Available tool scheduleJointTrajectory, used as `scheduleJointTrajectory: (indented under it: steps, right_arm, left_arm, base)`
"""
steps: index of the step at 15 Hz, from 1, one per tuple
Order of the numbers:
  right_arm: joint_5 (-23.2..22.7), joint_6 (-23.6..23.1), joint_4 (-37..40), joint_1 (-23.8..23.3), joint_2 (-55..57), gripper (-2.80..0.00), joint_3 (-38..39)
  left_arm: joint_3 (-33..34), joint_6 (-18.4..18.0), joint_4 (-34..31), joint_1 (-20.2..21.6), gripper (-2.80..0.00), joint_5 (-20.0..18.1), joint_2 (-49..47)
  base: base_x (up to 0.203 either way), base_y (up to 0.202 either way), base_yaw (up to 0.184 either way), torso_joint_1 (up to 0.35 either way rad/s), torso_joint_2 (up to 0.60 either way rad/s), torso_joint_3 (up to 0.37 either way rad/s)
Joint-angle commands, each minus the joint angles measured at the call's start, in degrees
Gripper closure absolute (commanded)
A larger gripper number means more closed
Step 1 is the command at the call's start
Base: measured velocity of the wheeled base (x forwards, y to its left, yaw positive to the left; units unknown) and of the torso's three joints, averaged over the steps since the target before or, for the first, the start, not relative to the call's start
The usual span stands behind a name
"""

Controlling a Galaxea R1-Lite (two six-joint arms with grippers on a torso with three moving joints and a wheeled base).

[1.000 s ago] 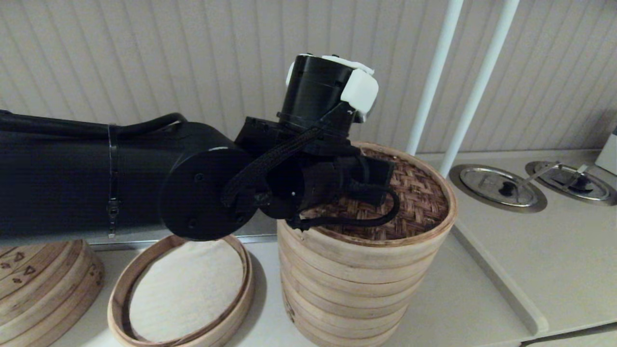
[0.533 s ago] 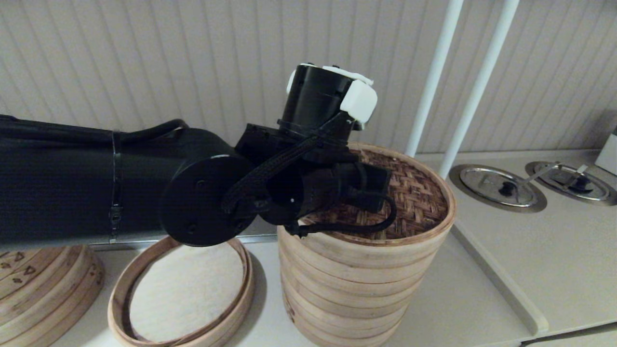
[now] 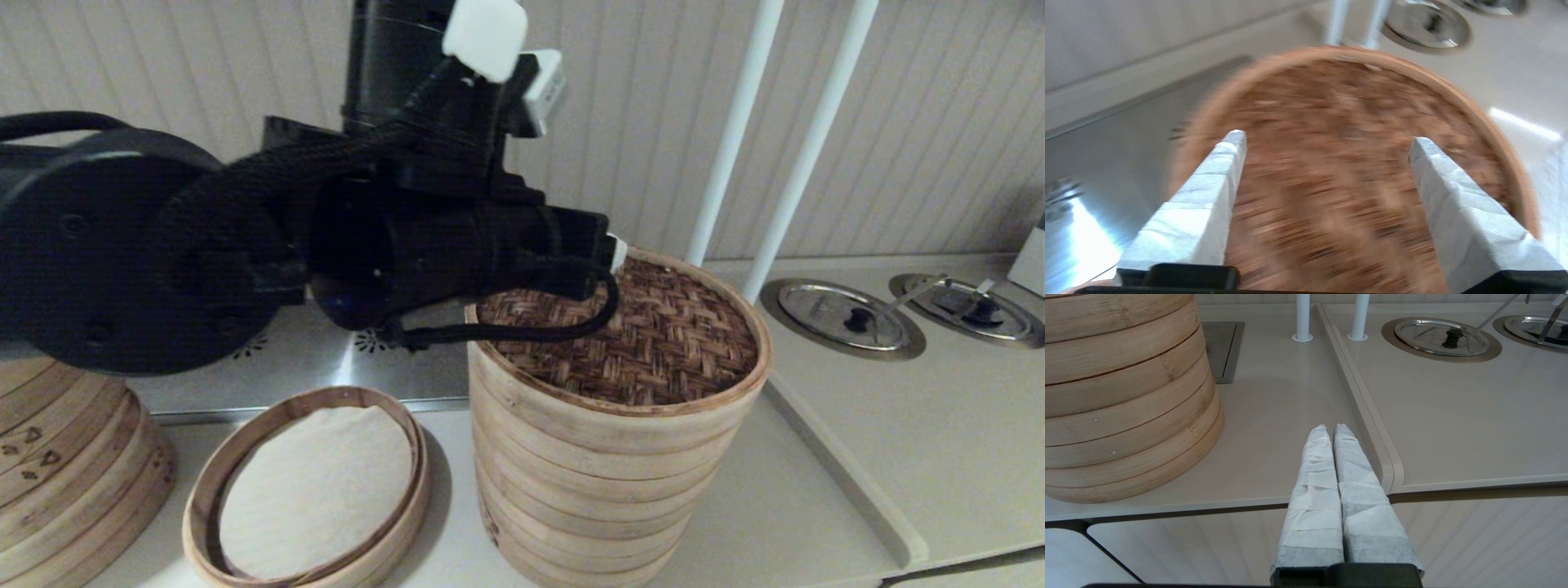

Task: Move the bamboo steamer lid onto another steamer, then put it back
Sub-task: Put the steamer, then pick up the steamer

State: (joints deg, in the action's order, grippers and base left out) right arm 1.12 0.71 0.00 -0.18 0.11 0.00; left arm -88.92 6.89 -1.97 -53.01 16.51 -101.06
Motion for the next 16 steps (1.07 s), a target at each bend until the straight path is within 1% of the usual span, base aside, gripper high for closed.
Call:
scheduleJointTrajectory:
  steps: [1, 2, 3, 4, 6, 7, 10, 13, 16]
  right_arm:
    - [0.02, 0.00, 0.00, -0.01, -0.02, 0.00, 0.18]
    - [0.02, 0.00, 0.00, 0.01, -0.02, 0.00, 0.18]
    - [0.02, 0.00, 0.00, -0.02, -0.02, 0.00, 0.18]
    - [-0.04, 0.00, 0.00, 0.01, -0.02, 0.00, 0.18]
    - [-0.02, 0.00, 0.00, -0.04, -0.02, 0.00, 0.18]
    - [0.02, 0.00, 0.00, -0.06, -0.02, 0.00, 0.18]
    - [0.02, 0.00, 0.00, -0.04, -0.02, 0.00, 0.18]
    - [0.02, 0.00, 0.00, 0.01, -0.02, 0.00, 0.18]
    - [0.02, 0.00, 0.00, -0.02, -0.02, 0.00, 0.18]
  left_arm:
    - [3.97, -0.15, -0.66, 3.26, -2.80, 0.16, 7.54]
    - [6.95, -0.27, -0.82, 5.26, -2.80, 0.09, 10.55]
    - [9.83, -0.45, -0.94, 7.82, -0.85, -0.18, 13.81]
    - [12.71, -0.73, -1.01, 10.76, 0.00, -1.18, 16.96]
    - [19.75, -1.30, -1.14, 18.06, 0.00, -6.00, 23.92]
    - [24.25, -1.83, -1.14, 20.94, 0.00, -8.22, 27.34]
    - [37.10, -3.69, -0.85, 28.69, 0.00, -13.05, 39.10]
    - [47.91, -4.18, -0.95, 37.24, 0.00, -18.15, 50.51]
    - [58.72, -4.44, -0.94, 43.20, 0.00, -20.46, 61.80]
  base:
    - [0.000, 0.000, 0.000, 0.000, 0.00, 0.000]
    - [0.000, 0.000, 0.000, 0.000, 0.00, 0.000]
    - [0.000, 0.000, 0.000, 0.000, 0.00, 0.000]
    - [0.000, 0.000, 0.000, 0.000, 0.00, 0.000]
    - [0.000, 0.000, 0.000, 0.000, 0.00, 0.000]
    - [0.000, 0.000, 0.000, 0.000, 0.00, 0.000]
    - [0.000, 0.000, 0.000, 0.000, 0.00, 0.000]
    - [0.000, 0.000, 0.000, 0.000, 0.00, 0.000]
    - [0.000, 0.000, 0.000, 0.000, 0.00, 0.000]
